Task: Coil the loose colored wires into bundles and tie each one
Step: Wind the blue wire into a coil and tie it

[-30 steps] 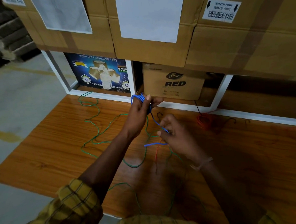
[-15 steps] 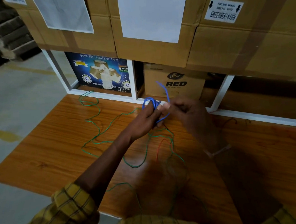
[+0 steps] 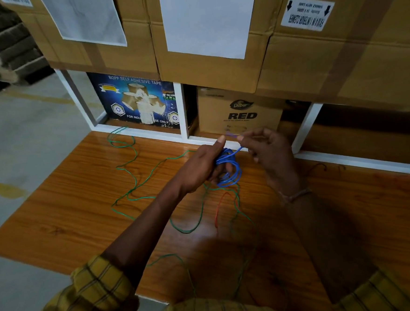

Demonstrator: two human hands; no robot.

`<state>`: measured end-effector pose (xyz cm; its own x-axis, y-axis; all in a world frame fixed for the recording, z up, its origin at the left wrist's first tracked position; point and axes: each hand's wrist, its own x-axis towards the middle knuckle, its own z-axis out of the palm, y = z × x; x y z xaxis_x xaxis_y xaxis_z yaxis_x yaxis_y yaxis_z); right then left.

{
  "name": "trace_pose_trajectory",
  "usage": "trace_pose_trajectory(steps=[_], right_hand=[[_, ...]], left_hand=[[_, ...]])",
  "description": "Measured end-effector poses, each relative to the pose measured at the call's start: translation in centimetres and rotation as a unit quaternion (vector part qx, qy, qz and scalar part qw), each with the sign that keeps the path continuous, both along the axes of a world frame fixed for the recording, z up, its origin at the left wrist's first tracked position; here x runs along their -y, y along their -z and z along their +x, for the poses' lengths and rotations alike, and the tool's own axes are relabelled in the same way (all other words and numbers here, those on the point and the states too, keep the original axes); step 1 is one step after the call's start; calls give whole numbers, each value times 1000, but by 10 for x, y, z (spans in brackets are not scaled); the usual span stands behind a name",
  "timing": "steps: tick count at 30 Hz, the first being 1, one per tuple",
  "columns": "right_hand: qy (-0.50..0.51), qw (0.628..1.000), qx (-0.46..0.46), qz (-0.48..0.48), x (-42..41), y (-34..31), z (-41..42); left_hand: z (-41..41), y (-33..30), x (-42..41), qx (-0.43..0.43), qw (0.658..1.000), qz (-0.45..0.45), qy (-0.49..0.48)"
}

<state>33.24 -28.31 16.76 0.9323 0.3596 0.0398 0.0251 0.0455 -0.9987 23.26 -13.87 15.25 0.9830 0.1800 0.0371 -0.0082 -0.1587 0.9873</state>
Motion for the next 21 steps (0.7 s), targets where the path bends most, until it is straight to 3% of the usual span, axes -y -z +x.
trace_pose_trajectory(steps=[6,9,14,21], right_hand=[[-1,969,204,-140,12,14,10],[3,948,285,-141,19,18,8],[-120,979,156,-53,24,25,-9],[-95,977,189,-24,20,42,-13]], left_hand=[[5,1,-3,-19,993,-115,12],[9,-1,-6,-37,985,-169,4],[15,-6,-7,-36,964,-262,2],[19,-4,-6,-5,958,-286,3]])
